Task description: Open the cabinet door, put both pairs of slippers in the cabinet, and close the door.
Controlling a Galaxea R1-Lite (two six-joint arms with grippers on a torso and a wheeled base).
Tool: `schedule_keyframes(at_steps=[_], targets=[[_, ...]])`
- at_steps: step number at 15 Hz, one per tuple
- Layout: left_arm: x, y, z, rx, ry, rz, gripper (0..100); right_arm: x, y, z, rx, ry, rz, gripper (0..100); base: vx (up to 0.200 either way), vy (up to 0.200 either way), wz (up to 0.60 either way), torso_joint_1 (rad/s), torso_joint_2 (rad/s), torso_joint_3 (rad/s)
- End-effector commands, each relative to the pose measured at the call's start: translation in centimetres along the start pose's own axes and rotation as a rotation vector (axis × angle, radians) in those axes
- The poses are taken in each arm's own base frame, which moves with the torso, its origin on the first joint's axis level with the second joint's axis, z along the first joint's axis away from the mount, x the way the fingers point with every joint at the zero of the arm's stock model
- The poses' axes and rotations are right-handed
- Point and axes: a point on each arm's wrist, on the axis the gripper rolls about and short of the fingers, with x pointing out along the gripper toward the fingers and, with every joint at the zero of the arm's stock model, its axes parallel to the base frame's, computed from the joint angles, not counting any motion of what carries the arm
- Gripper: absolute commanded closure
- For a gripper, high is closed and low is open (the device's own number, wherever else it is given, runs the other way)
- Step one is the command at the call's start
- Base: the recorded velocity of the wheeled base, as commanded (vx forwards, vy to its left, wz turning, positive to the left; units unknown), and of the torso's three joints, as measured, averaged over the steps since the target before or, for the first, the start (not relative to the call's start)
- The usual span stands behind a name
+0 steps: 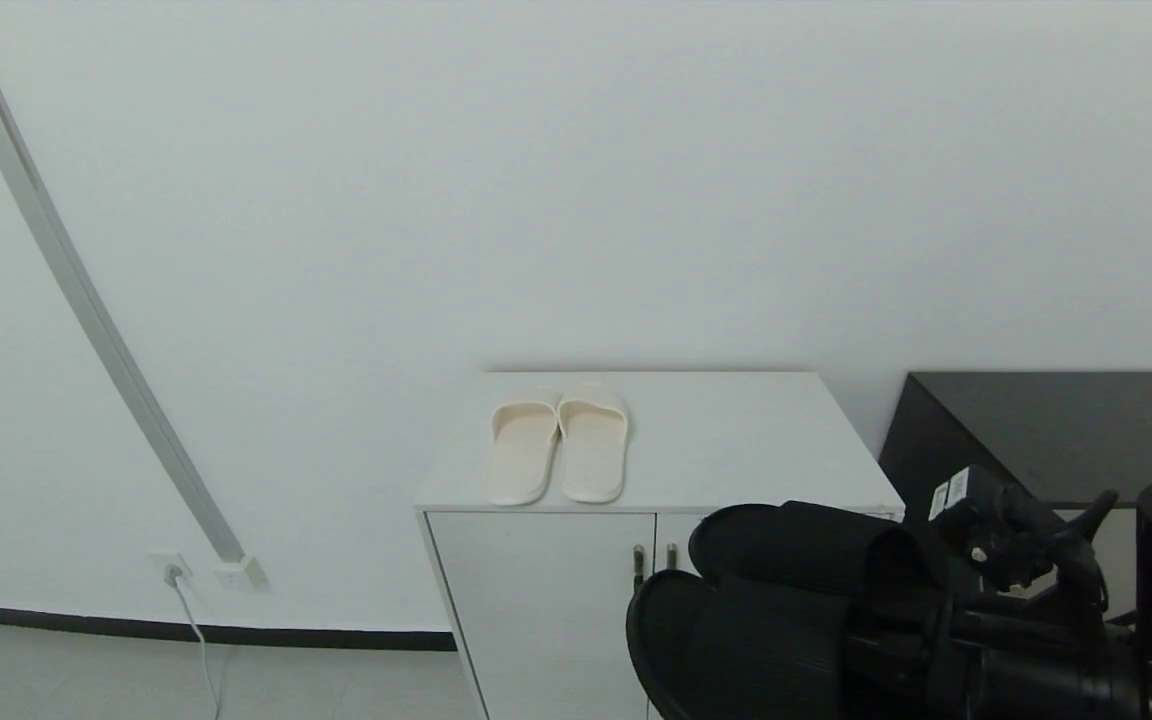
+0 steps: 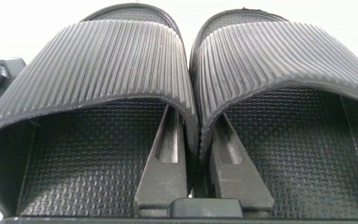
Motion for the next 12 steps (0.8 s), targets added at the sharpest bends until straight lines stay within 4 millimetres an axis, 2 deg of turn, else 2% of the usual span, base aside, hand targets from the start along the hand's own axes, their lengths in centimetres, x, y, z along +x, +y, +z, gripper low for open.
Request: schedule_keyframes(at_steps=[1, 12], targets=[[0.0, 0.0, 0.0, 0.0, 0.003, 0.001, 100, 0.1, 0.0, -0.2, -0.005, 0.011, 0.0, 100, 0.0, 0.0, 0.0, 0.0, 0.0, 0.0], [0.0, 0.0, 0.0, 0.0, 0.0, 0.002, 100, 0.5, -0.1, -1.5, -0.017, 0.068, 0.0, 100, 0.0, 0.0, 0.0, -0.008, 0.02, 0.01]])
